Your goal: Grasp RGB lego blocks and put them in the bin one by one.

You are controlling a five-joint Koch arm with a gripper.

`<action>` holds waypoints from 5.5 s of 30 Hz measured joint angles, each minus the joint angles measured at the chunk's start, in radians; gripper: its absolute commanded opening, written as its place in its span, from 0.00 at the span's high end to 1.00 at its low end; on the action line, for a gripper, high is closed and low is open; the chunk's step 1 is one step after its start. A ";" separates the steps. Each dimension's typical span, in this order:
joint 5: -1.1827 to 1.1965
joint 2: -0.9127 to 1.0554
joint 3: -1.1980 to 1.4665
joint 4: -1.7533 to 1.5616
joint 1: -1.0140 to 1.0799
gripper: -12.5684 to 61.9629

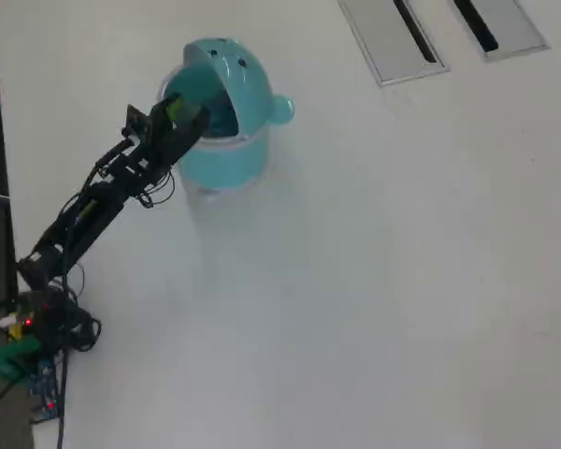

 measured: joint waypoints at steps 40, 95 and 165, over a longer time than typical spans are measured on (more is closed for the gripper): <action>0.413 0.591 0.799 -0.094 0.405 0.38; 0.927 0.704 1.723 -0.710 0.535 0.39; 1.483 0.706 1.749 -0.189 0.549 0.37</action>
